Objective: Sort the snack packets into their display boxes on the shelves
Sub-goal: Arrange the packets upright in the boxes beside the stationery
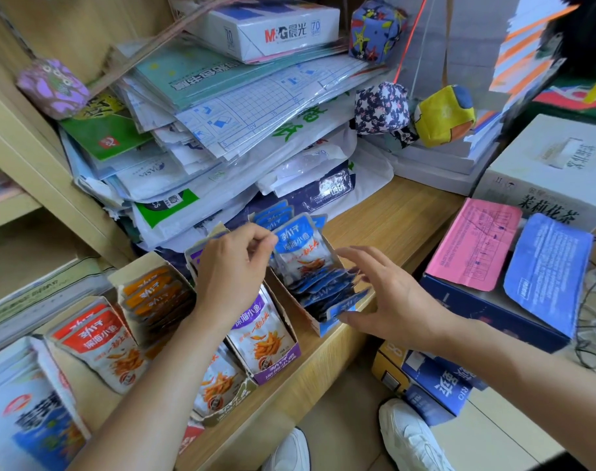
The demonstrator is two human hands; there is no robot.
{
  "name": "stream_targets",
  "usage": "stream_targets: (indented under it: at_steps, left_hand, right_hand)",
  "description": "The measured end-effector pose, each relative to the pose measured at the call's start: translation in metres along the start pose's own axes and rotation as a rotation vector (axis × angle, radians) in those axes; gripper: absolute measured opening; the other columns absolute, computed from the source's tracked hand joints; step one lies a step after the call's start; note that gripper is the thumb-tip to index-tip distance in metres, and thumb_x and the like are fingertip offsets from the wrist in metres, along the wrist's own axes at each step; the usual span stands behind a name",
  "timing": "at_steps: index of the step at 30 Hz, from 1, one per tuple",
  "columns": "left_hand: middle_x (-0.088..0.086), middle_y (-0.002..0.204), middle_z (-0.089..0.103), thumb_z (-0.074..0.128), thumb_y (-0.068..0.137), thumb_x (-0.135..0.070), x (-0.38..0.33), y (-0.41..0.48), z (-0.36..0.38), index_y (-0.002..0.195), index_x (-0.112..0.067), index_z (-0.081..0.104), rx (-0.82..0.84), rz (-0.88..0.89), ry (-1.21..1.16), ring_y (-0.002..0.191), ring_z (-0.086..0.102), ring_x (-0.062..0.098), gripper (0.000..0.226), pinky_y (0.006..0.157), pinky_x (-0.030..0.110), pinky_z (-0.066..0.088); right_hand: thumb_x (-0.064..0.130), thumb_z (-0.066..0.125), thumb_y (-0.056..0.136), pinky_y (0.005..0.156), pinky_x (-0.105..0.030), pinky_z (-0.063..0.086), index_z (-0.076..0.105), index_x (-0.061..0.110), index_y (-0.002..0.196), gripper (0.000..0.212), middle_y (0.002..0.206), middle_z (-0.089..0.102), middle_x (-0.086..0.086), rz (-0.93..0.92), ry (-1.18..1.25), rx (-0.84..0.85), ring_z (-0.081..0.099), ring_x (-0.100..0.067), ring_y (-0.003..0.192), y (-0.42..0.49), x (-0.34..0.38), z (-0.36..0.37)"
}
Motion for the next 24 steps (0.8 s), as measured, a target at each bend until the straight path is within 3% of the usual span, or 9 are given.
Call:
stream_targets:
  at_steps: [3,6,9,11,13,17,21,24]
  left_hand:
    - [-0.017,0.070,0.070,0.073,0.091,-0.024,0.001,-0.004,0.008,0.087,-0.023,0.079,0.116,-0.045,-0.105,0.065,0.067,0.000,0.006,0.066,0.038,0.061]
    - [-0.017,0.075,0.070,0.076,0.088,-0.021,-0.001,-0.009,0.006,0.090,-0.024,0.075,0.083,-0.016,-0.114,0.069,0.068,0.001,0.004,0.066,0.035,0.060]
    - [-0.012,0.088,0.060,0.077,0.084,-0.003,-0.007,-0.011,0.000,0.083,-0.016,0.063,0.013,0.110,-0.108,0.075,0.064,0.002,0.019,0.063,0.029,0.057]
    - [-0.006,0.101,0.055,0.072,0.081,0.008,-0.010,-0.014,0.002,0.079,-0.016,0.071,0.060,0.252,-0.050,0.084,0.058,0.008,0.024,0.070,0.030,0.053]
    - [-0.001,0.111,0.055,0.074,0.082,0.003,-0.008,-0.017,0.008,0.090,-0.020,0.079,0.128,0.320,0.040,0.089,0.052,0.018,0.025,0.076,0.033,0.047]
    - [-0.006,0.117,0.053,0.085,0.076,-0.031,-0.005,-0.019,0.015,0.106,-0.031,0.079,0.265,0.331,0.211,0.096,0.037,0.014,0.031,0.083,0.029,0.037]
    - [-0.007,0.112,0.053,0.091,0.064,-0.045,-0.011,-0.011,0.016,0.099,-0.035,0.080,0.277,0.319,0.296,0.095,0.038,0.016,0.038,0.079,0.038,0.045]
    - [-0.004,0.105,0.055,0.092,0.064,-0.039,-0.016,-0.010,0.019,0.084,-0.033,0.081,0.255,0.362,0.357,0.093,0.045,0.022,0.023,0.070,0.041,0.045]
  right_hand:
    - [0.039,0.077,0.082,0.104,-0.028,0.048,0.037,0.029,0.149,0.079,0.141,0.044,0.016,0.047,0.018,0.053,0.045,0.001,0.127,0.003,-0.003,0.005]
    - [0.040,0.077,0.083,0.104,-0.029,0.048,0.041,0.031,0.146,0.073,0.139,0.046,0.017,0.047,0.008,0.084,0.044,-0.001,0.127,0.004,-0.003,0.006]
    - [0.041,0.077,0.082,0.101,-0.030,0.049,0.045,0.030,0.142,0.068,0.136,0.049,0.015,0.027,-0.014,0.079,0.047,-0.004,0.124,0.004,-0.003,0.004]
    - [0.041,0.076,0.083,0.098,-0.030,0.050,0.048,0.030,0.139,0.064,0.133,0.051,0.014,0.020,-0.030,0.087,0.048,-0.005,0.121,0.004,-0.002,0.005]
    - [0.042,0.075,0.083,0.097,-0.030,0.050,0.048,0.031,0.138,0.062,0.132,0.051,0.014,0.018,-0.043,0.093,0.048,-0.005,0.120,0.004,-0.002,0.004]
    - [0.042,0.075,0.084,0.098,-0.032,0.049,0.048,0.030,0.138,0.061,0.132,0.051,0.014,0.018,-0.043,0.108,0.048,-0.006,0.121,0.005,-0.001,0.004]
    - [0.041,0.075,0.085,0.097,-0.031,0.049,0.049,0.030,0.137,0.059,0.130,0.052,0.012,0.019,-0.051,0.115,0.050,-0.010,0.119,0.005,0.000,0.003]
    - [0.043,0.074,0.085,0.097,-0.031,0.049,0.049,0.030,0.138,0.060,0.130,0.052,0.012,0.014,-0.065,0.123,0.049,-0.010,0.119,0.005,0.000,0.003]
Point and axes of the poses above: each hand's wrist, its own y-axis towards the middle knuckle, its own z-axis out of the palm, x = y × z, the point moved 3 cm from there along y, towards the middle knuckle
